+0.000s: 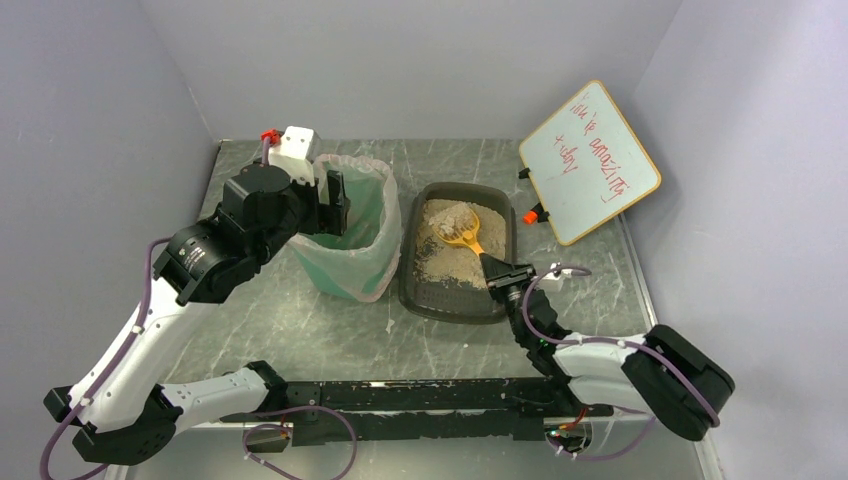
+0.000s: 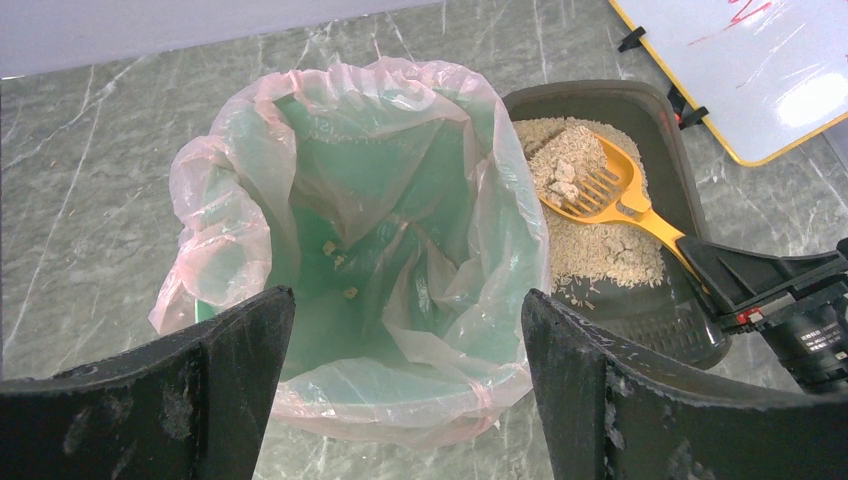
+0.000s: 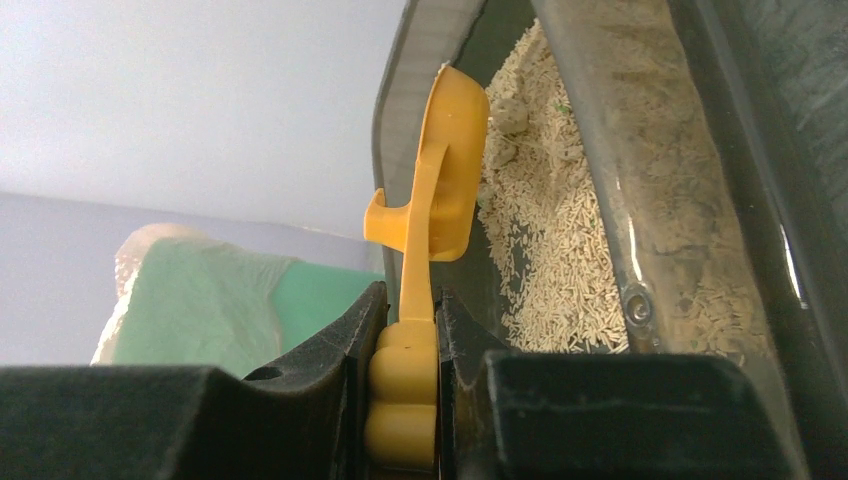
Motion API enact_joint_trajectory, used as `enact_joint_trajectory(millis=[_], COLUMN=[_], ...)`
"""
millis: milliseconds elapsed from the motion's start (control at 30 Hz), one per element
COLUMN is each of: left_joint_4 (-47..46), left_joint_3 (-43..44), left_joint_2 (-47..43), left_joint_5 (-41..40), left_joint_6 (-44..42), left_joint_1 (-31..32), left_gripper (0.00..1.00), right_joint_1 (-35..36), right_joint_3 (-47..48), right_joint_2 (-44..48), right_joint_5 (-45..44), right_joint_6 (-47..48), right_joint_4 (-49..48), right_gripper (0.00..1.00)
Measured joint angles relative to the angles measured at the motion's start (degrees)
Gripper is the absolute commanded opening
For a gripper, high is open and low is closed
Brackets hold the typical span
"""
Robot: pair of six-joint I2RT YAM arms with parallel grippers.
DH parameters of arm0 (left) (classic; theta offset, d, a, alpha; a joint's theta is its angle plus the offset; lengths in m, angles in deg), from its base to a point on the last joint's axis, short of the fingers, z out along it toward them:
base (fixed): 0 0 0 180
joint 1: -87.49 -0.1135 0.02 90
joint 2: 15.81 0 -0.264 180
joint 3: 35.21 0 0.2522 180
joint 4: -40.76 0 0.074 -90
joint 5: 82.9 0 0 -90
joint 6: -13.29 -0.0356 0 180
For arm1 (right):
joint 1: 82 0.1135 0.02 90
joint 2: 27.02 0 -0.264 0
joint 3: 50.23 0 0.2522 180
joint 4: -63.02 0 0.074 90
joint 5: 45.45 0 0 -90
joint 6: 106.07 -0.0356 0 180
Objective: Clean the litter box
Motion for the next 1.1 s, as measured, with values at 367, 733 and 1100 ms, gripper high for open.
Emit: enact_joint_trajectory(millis=[367, 733, 1100], left_joint_4=[0.00, 0.02, 0.02], left_joint_3=[0.00, 0.00, 0.07], left_joint_2=[0.00, 0.07, 0.72], left_joint_5=[-1.05, -1.95, -2.51], left_joint_6=[0.02, 0.15, 0.20], left_joint_1=[0.00, 0.00, 0.00], left_gripper=[0.89, 0.89, 0.89], right_joint_1=[-0.24, -0.42, -0.59], right_joint_3=[-1.90, -1.90, -1.90], right_joint_2=[14.58, 41.75, 55.28], right_joint_5=[2.78, 4.31, 6.93], right_joint_6=[0.81, 0.85, -0.31], right_joint_4=[7.69, 21.05, 36.22], right_gripper=[0.00, 0.00, 0.00])
